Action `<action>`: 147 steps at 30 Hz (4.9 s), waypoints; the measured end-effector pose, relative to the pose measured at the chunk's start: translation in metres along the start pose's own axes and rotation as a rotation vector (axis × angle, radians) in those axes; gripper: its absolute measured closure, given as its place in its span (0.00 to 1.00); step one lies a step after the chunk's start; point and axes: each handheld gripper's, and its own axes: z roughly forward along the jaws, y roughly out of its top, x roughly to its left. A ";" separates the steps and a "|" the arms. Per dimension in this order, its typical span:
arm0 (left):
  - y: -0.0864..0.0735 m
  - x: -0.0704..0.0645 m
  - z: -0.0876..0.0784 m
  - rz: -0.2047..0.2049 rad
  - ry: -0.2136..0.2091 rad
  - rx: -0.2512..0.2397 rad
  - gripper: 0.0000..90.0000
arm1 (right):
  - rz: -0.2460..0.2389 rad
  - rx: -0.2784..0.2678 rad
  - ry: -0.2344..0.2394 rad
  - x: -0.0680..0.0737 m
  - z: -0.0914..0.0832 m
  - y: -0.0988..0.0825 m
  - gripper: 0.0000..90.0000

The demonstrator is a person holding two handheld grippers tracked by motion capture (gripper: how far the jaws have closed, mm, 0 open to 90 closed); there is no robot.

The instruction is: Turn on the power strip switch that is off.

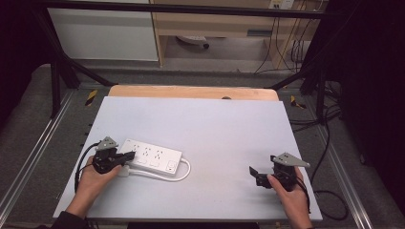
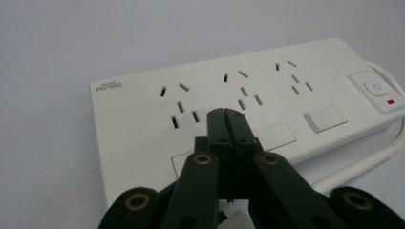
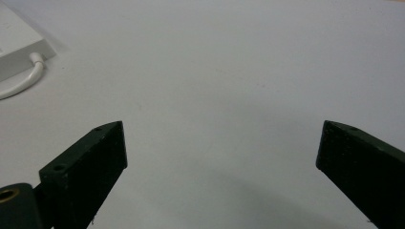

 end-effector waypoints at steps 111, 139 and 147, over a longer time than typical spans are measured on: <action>0.031 0.002 -0.007 -0.098 0.066 -0.233 0.08 | -0.020 0.016 0.000 0.001 0.003 -0.001 0.04; 0.032 -0.001 -0.039 -0.111 0.064 -0.282 0.07 | -0.013 0.004 0.009 0.000 0.003 -0.001 0.03; 0.030 -0.003 -0.049 -0.104 0.057 -0.286 0.07 | -0.007 0.004 0.012 0.000 0.003 0.000 0.03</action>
